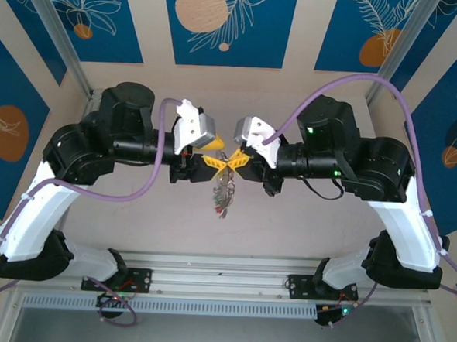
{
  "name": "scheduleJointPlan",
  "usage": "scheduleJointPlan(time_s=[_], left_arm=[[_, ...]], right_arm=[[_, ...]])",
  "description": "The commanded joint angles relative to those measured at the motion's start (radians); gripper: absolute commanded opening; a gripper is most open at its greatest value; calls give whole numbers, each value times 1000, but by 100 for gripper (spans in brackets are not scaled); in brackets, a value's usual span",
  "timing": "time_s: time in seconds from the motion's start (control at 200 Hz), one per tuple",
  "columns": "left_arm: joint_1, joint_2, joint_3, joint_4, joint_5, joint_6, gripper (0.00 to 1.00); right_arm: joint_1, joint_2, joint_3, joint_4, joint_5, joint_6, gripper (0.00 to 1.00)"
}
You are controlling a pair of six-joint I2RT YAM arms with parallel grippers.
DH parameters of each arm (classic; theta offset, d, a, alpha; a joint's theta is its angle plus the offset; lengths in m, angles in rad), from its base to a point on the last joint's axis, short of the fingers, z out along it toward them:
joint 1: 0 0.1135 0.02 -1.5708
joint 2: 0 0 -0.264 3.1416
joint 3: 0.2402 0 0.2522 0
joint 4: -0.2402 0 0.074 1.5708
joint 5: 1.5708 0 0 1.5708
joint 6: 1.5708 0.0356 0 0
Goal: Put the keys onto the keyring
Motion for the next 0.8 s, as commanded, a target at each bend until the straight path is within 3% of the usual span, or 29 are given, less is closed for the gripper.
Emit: scheduleJointPlan(time_s=[0.0,0.165,0.37,0.795], left_arm=[[-17,-8,-1,-31,-6,44,47],[-21,-3,-9,-34,-8,53,41],[-24,-13,-30,-22,3,53,22],[-24,-8,-38,-11,8,61,28]], right_arm=[[12,13,54,-18,11,-17,0],[5,19,52,-19,1,-12,0],[-24,24,55,-26,-37,0,0],[-39,42,53,-57,-38,-8,0]])
